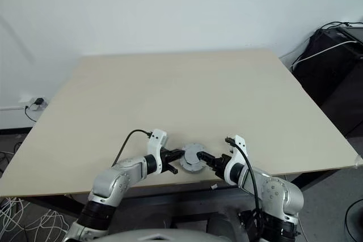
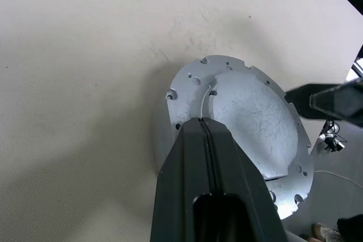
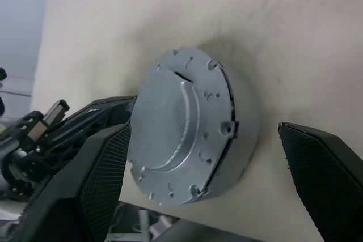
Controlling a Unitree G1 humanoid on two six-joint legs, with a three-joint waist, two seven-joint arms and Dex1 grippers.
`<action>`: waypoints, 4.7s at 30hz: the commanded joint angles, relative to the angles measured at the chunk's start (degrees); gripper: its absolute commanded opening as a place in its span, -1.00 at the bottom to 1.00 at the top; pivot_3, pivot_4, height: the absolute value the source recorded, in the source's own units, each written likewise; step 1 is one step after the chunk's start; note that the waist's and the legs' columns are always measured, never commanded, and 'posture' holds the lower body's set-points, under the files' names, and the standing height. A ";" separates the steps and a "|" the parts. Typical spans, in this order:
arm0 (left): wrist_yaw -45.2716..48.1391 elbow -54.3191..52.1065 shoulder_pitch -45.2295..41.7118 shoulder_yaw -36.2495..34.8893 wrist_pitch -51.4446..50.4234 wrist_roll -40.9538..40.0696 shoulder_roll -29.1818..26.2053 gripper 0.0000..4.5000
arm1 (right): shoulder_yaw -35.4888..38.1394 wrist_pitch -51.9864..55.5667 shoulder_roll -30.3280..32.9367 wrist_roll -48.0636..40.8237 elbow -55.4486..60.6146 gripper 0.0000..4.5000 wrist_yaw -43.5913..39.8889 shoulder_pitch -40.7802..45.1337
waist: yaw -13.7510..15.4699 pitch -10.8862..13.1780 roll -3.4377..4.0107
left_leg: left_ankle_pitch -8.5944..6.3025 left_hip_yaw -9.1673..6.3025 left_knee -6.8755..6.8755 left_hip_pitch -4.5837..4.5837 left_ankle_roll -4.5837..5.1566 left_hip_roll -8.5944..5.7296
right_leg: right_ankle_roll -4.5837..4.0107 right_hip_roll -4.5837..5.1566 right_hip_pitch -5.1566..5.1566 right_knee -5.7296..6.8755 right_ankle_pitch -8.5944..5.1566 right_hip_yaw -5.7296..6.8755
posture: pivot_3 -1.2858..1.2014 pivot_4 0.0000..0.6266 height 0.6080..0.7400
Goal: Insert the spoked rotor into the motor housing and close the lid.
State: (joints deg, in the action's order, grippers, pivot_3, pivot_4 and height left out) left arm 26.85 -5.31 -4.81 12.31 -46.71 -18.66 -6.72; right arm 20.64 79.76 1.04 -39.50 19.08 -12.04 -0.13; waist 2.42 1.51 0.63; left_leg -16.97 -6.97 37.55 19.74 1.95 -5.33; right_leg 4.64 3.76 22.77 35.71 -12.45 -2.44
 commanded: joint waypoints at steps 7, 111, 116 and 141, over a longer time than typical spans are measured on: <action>0.06 1.29 0.88 2.13 -0.99 0.09 0.49 -1.00 | -0.05 0.42 -2.58 -1.17 -3.00 0.99 1.05 1.58 | -0.12 -0.03 0.09 | -0.01 0.00 0.00 -0.01 0.01 -0.02 | 0.02 0.01 -0.01 0.00 -0.01 0.00 | 0.03 -1.00 1.00; -0.91 -11.57 12.44 -19.84 2.25 -28.40 10.68 -1.00 | 5.32 -3.38 -8.19 -26.22 -8.68 -0.07 10.71 3.46 | -1.84 0.02 0.34 | 0.16 0.11 -0.26 0.83 0.28 -0.06 | -0.30 0.09 0.87 0.09 0.08 -0.10 | 0.03 -1.00 1.00; -4.98 -11.55 17.10 -23.87 2.19 -37.81 14.82 -1.00 | 4.91 -7.44 -8.50 -28.58 -9.00 -0.07 11.38 5.33 | -2.16 0.04 0.31 | 0.17 0.11 -0.24 0.83 0.27 -0.02 | -0.30 0.04 0.87 0.10 0.08 -0.10 | 0.03 -1.00 1.00; -12.91 -6.94 21.47 -20.96 9.76 -56.25 15.41 0.99 | -6.46 -19.10 -7.76 -29.62 -17.23 -0.07 9.63 15.72 | -3.04 0.05 0.31 | 0.31 0.17 -0.12 0.81 0.08 -0.02 | -0.48 -0.07 0.85 0.13 0.21 -0.21 | 0.03 -1.00 1.00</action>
State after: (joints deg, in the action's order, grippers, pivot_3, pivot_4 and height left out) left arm 13.78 -11.42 17.11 -9.33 -37.98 -73.31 3.59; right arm 14.98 61.73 -3.86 -66.73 0.33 -0.49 13.40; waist -0.62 1.55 0.94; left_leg -16.66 -6.79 37.43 20.55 2.03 -5.35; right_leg 4.16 3.69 23.62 35.84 -12.24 -2.66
